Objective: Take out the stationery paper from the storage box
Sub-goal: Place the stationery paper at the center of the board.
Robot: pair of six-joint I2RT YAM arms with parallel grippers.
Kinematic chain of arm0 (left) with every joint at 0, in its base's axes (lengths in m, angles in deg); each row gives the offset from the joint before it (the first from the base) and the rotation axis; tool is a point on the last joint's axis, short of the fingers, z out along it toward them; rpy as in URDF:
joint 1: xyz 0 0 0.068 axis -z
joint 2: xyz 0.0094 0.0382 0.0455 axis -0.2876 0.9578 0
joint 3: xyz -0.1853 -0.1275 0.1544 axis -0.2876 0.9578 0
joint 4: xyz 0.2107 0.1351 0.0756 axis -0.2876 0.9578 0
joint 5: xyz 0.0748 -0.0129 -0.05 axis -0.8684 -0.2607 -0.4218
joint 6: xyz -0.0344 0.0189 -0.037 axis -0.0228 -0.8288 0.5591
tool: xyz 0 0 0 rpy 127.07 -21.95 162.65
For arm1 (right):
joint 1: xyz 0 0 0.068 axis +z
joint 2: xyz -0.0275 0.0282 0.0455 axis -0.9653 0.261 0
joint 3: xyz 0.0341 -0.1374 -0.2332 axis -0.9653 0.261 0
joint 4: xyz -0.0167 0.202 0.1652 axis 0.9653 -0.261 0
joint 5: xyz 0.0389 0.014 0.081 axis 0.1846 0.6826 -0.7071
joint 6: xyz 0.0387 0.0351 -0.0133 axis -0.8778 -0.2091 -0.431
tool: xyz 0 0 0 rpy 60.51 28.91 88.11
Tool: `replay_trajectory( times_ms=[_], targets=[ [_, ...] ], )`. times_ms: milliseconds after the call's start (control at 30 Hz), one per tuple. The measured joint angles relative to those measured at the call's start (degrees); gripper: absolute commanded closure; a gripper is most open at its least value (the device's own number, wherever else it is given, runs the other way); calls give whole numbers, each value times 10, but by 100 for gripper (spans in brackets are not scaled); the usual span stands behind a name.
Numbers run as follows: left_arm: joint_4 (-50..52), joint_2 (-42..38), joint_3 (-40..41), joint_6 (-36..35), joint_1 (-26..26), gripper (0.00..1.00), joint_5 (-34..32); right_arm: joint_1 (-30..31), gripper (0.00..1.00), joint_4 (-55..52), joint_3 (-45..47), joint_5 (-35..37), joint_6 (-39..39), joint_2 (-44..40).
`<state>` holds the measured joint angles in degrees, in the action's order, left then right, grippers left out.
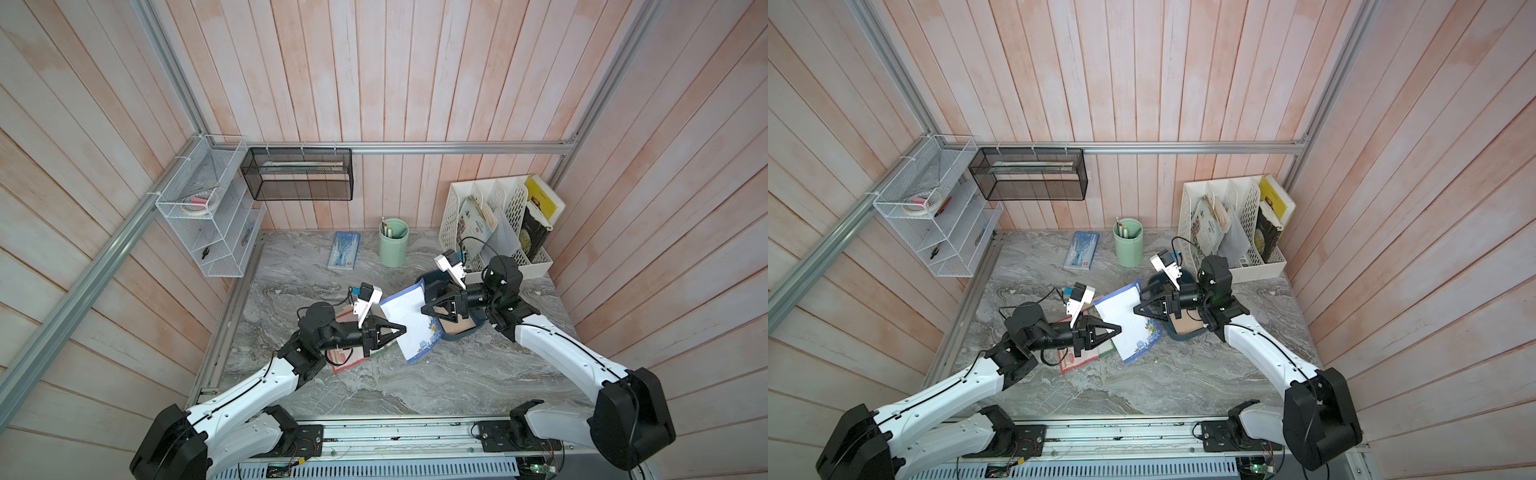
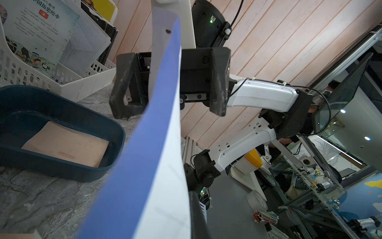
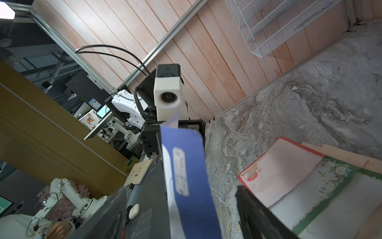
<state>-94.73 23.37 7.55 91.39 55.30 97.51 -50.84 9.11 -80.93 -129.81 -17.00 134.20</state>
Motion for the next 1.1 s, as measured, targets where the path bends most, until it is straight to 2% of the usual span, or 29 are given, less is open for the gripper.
replay_trajectory(
  times_ms=[167, 333, 433, 467, 500, 533, 567, 600, 700, 733, 767, 800, 833, 900, 933, 967, 1000, 1100],
  targets=[
    [14, -1, -5, -9, -7, 100, 0, 3, 60, 16, 5, -5, -10, -3],
    [23, -1, -5, -10, -14, 100, 0, 3, 99, 24, 5, -5, -10, -9],
    [26, -1, -5, -10, -20, 100, 0, 3, 100, 16, 3, -2, -3, -13],
    [27, -1, -5, -10, -21, 100, 0, 3, 96, 12, 3, -1, 0, -14],
    [27, -1, -5, -10, -22, 100, 0, 5, 81, 8, 1, 1, 3, -14],
    [28, -1, -5, -10, -23, 100, 0, 5, 74, 4, 1, 2, 5, -14],
    [28, -2, -5, -10, -25, 100, 0, 5, 82, 2, 1, 3, 9, -15],
    [29, -2, -5, -10, -27, 100, 0, 5, 100, -1, 0, 4, 9, -15],
    [29, -3, -5, -10, -31, 100, 0, 5, 100, -9, -2, 12, 16, -15],
    [29, -4, -5, -10, -31, 100, -1, 5, 79, -12, -3, 16, 17, -15],
    [29, -5, -4, -10, -32, 100, -1, 5, 71, -16, -4, 18, 20, -15],
    [29, -6, -3, -10, -33, 100, -2, 5, 93, -22, -5, 23, 23, -15],
    [29, -7, -1, -10, -33, 100, -4, 5, 100, -28, -8, 26, 29, -15],
    [33, -10, 1, -10, -37, 100, -6, 5, 100, -39, -12, 31, 36, -15],
    [36, -12, 2, -10, -37, 100, -9, 5, 79, -47, -14, 35, 40, -15],
    [40, -14, 2, -11, -38, 100, -11, 5, 65, -56, -16, 42, 44, -15],
    [47, -19, 3, -11, -40, 100, -16, 5, 60, -72, -20, 52, 50, -15],
    [79, -36, 5, -14, -50, 100, -42, -2, 58, -125, -40, 89, 82, -15]
  ],
)
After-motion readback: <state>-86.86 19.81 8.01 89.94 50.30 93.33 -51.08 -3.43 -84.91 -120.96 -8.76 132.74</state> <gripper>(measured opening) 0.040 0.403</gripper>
